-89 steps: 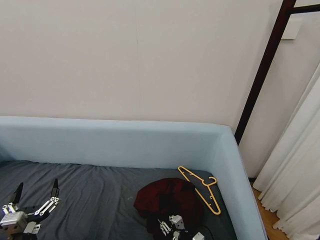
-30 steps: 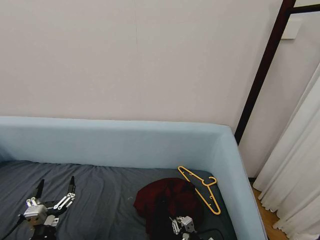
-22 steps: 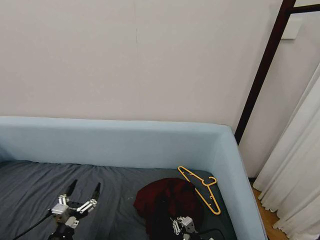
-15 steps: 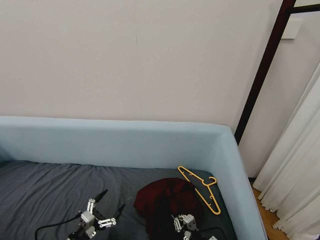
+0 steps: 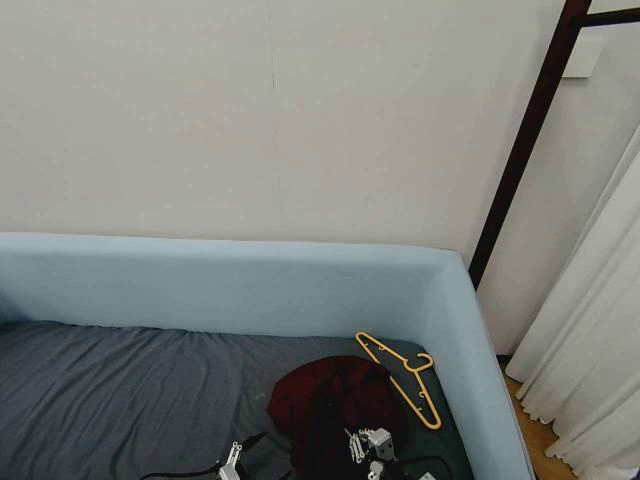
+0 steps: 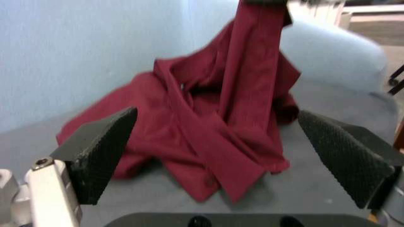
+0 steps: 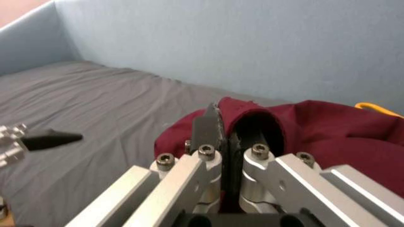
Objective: Pick up the clothes from the sofa and hang them on the clothes hanger.
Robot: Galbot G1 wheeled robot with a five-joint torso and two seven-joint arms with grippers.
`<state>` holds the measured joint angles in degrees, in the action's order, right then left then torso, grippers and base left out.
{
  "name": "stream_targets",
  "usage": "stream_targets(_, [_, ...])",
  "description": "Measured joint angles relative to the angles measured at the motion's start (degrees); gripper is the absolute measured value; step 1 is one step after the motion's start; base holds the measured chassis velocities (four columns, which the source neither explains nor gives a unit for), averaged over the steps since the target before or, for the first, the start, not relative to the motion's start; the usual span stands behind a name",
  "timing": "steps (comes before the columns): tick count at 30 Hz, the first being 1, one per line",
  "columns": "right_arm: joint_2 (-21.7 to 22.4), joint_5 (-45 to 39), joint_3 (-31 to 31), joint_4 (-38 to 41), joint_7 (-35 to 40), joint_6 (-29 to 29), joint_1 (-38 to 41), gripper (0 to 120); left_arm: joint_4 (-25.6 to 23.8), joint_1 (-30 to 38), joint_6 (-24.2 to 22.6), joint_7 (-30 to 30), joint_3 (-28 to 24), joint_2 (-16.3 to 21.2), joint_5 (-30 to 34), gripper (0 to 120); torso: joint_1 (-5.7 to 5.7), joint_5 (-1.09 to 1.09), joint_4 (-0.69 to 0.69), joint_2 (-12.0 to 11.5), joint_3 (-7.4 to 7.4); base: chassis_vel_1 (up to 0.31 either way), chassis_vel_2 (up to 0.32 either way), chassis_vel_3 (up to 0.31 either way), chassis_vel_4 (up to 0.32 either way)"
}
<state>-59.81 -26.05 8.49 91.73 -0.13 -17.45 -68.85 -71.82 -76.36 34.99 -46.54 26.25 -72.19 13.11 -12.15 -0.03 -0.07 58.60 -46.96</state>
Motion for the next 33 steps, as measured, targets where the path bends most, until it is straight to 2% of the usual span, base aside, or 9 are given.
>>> stream_targets(8, [-0.4,0.4,0.1,0.1,0.0,0.0,-0.4,0,2.8,-0.4,1.3,5.8,-1.1,-3.7,-3.5,100,0.00,0.00,0.00,0.0,0.00,0.000,0.000,0.000,0.000])
stream_targets(11, [-0.5,0.6,0.1,0.5,0.0,0.0,-0.8,0,3.8,-0.4,1.3,10.6,-1.8,-5.2,-4.4,98,0.00,-0.01,0.00,0.0,0.00,0.000,0.000,0.000,0.000])
stream_targets(12, [-0.5,0.6,0.1,0.5,0.0,0.0,-0.8,0,3.8,-0.4,1.3,10.6,-1.8,-5.2,-4.4,98,0.00,-0.01,0.00,0.0,0.00,0.000,0.000,0.000,0.000])
stream_targets(15, [-0.3,0.8,0.0,0.9,0.0,-0.1,-1.3,0,4.8,-0.4,0.2,16.9,-2.6,-6.7,-5.5,95,0.00,-0.01,0.00,0.0,0.00,0.000,0.000,0.000,0.000])
stream_targets(18, [-0.1,0.8,-0.1,1.2,0.0,-0.1,-1.4,0,5.2,-0.4,-0.7,18.7,-2.9,-7.4,-5.6,94,0.00,0.00,0.00,0.0,0.00,0.000,0.000,0.000,0.000])
stream_targets(30, [0.2,0.8,-0.1,1.7,0.0,-0.2,-1.5,0,7.2,0.0,-0.9,19.1,-4.0,-10.0,-8.0,94,0.00,0.00,0.00,0.0,0.00,0.000,0.000,0.000,0.000])
stream_targets(33, [0.3,0.8,0.2,1.7,0.0,-0.2,-1.5,0,7.6,0.4,-0.9,19.1,-4.2,-10.6,-8.3,82,0.00,0.00,0.00,0.0,0.00,0.000,0.000,0.000,0.000])
